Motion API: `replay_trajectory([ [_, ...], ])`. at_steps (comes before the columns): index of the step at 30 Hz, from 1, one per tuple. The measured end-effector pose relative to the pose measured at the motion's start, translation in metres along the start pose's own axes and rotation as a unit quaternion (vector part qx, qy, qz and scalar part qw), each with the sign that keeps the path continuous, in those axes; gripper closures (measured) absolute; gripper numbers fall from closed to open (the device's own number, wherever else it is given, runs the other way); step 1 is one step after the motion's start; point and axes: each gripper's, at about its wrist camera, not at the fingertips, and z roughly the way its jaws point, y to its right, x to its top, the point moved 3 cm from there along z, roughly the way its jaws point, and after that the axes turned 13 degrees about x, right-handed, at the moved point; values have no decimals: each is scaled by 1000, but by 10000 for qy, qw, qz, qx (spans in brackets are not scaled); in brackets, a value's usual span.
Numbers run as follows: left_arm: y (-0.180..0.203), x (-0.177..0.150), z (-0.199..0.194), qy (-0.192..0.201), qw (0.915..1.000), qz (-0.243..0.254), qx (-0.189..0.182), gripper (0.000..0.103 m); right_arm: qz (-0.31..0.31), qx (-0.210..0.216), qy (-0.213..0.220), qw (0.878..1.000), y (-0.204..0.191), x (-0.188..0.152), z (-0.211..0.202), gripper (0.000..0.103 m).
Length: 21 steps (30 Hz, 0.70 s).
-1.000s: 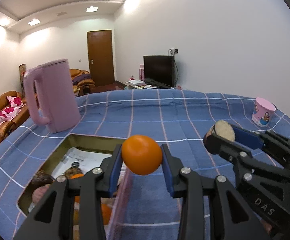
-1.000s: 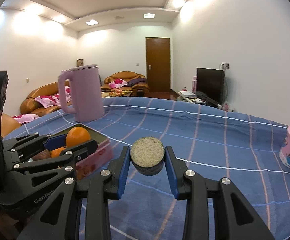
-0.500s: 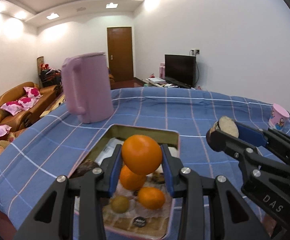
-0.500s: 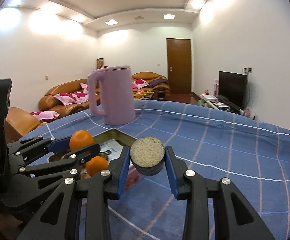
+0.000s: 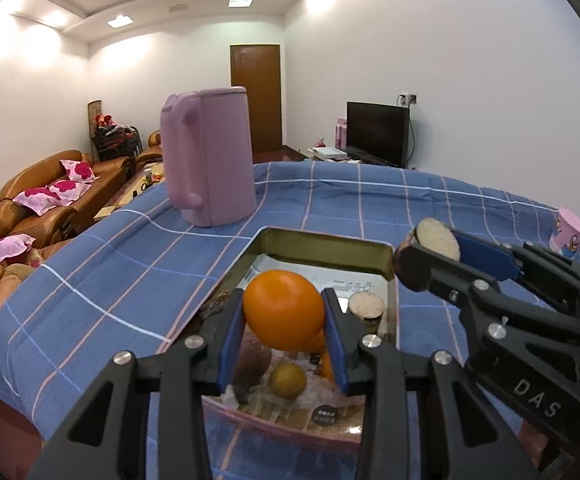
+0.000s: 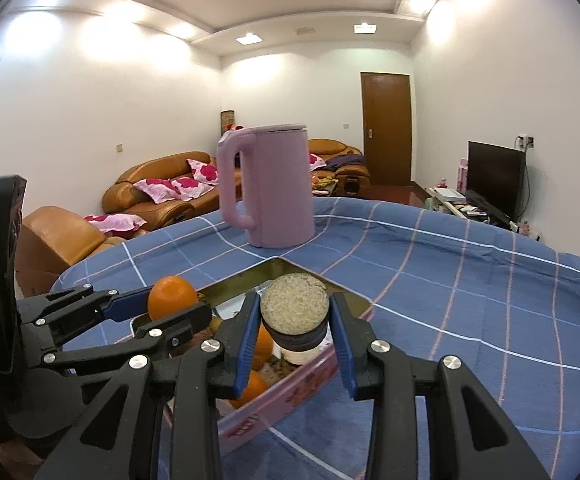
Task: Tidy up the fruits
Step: 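Carry the small orange and the cake over the pink tin with both tools, then open both tools to drop the orange and cake into the tin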
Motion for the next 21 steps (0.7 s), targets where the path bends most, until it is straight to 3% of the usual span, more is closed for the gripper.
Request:
replay_trajectory([
  [13, -12, -14, 9, -165, 9998, -19, 83, 64, 68, 141, -296, 9994, -6, -8, 17, 66],
  [21, -17, -23, 18, -353, 9993, -33, 111, 64, 170, 390, -793, 9959, -6, -20, 35, 66],
])
